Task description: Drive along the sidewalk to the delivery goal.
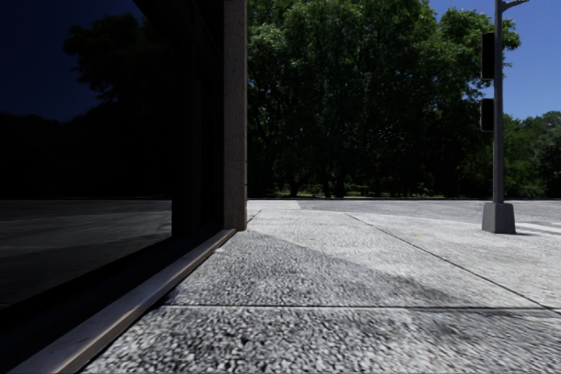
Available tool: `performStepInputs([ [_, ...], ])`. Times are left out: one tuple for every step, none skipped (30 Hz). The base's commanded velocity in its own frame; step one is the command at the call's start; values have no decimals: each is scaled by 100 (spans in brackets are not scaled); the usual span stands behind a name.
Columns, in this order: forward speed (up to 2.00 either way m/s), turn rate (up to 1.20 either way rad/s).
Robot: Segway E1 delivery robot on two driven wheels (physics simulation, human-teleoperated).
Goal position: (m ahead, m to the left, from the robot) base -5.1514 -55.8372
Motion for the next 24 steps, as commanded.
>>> performStepInputs([
  [135, 0],
  [135, 0],
  [135, 0],
  [135, 0],
  [135, 0],
  [135, 0],
  [135, -16],
  [135, -58],
  [135, -67],
  [135, -69],
  [135, -69],
  [135, -70],
  [135, -70],
  [135, 0],
  [135, 0],
  [135, 0],
  [135, 0],
  [135, 0],
  [135, 0],
  [135, 0],
  [135, 0],
  [135, 0],
  [135, 0],
  [135, 0],
])
